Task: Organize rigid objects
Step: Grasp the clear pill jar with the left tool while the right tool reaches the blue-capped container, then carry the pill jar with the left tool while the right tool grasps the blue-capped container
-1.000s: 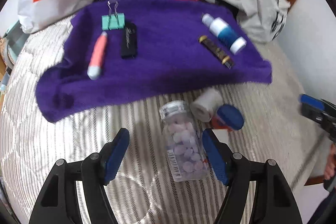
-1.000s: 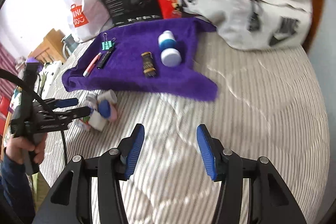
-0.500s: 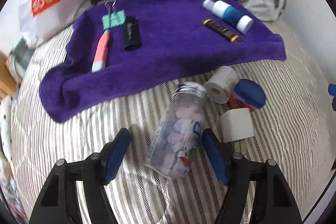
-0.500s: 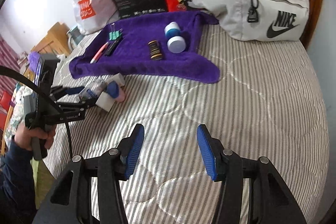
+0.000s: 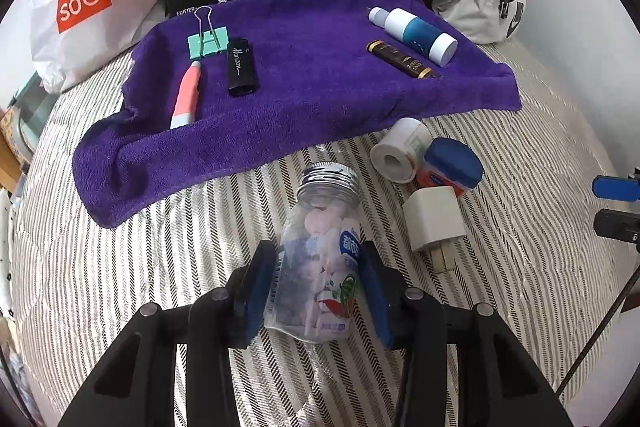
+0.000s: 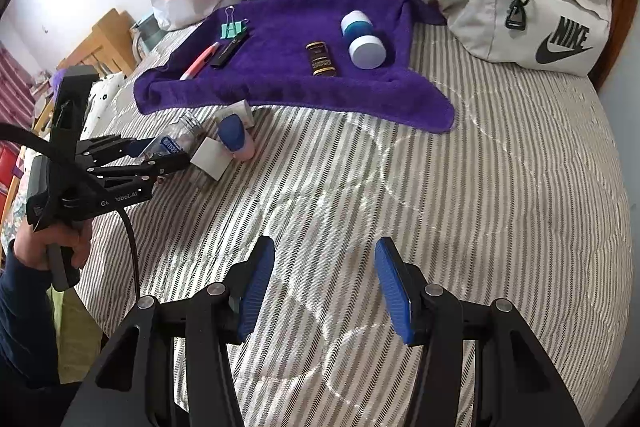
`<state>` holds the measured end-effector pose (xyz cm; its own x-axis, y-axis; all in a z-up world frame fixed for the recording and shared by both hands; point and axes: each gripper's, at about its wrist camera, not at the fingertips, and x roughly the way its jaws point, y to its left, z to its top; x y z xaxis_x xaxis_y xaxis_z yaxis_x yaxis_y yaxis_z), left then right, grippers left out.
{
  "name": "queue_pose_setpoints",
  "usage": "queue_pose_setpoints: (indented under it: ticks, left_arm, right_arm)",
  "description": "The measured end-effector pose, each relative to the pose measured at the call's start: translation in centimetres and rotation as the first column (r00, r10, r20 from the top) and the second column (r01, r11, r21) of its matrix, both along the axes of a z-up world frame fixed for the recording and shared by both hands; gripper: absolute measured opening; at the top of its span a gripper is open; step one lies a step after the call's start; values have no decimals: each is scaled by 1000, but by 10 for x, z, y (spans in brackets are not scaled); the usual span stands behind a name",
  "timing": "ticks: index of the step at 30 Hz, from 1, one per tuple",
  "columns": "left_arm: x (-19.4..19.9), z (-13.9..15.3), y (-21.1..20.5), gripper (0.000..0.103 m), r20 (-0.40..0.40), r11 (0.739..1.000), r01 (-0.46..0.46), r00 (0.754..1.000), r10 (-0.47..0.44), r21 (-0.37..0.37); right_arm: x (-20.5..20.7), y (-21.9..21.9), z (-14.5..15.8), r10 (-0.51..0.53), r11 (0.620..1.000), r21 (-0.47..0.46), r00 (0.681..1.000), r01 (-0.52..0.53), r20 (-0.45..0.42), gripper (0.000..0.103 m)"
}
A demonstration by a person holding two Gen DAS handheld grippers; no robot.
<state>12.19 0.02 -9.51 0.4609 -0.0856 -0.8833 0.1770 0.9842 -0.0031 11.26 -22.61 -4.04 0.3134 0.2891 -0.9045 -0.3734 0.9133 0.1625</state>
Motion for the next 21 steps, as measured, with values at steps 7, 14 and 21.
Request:
queue_pose_setpoints:
  ticks: [7,14,21]
  left_arm:
    - [1,0,-3,40,7,1000,14,1000,-14,11]
    - [-7,3,19,40,-33,1000,-3,999,4,8]
    - [-17,2,60,40,-48,996,-86,995,85,-16]
  right_arm:
    - [5,22,-6,28,999,43,1000,-28,-3,52]
    - [26,56,-12,87,993,80,996,-90,35,52]
    - [42,84,-24,139,990,4,987,-140,76,52]
